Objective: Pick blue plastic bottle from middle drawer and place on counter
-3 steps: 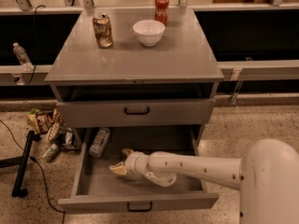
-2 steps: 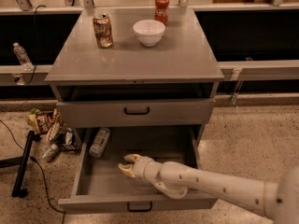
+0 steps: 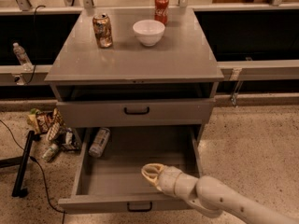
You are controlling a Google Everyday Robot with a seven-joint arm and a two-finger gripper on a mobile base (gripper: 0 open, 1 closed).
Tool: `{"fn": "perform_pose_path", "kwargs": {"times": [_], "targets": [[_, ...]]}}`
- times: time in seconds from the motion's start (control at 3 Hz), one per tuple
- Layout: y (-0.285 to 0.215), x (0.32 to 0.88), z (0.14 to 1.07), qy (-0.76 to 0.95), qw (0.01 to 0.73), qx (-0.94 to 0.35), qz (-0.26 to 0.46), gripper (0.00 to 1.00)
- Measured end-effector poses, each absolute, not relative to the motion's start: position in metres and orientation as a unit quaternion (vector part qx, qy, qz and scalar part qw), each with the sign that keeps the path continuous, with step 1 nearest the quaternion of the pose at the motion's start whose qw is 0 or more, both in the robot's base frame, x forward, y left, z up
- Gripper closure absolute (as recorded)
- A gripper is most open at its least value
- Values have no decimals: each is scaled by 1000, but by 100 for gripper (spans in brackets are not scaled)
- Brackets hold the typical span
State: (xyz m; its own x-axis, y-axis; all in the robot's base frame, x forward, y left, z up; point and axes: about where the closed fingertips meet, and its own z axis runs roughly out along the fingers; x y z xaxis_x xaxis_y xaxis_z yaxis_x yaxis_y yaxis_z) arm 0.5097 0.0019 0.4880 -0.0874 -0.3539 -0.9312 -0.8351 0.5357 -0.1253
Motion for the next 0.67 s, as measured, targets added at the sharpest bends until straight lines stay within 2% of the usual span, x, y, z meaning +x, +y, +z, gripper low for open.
{"fn": "perform_pose_path", "kwargs": {"times": [0.33, 0.67], "targets": [[-44, 470, 523, 700, 542, -419, 201, 100], [-78, 462, 525, 713, 549, -396, 182, 85]]}}
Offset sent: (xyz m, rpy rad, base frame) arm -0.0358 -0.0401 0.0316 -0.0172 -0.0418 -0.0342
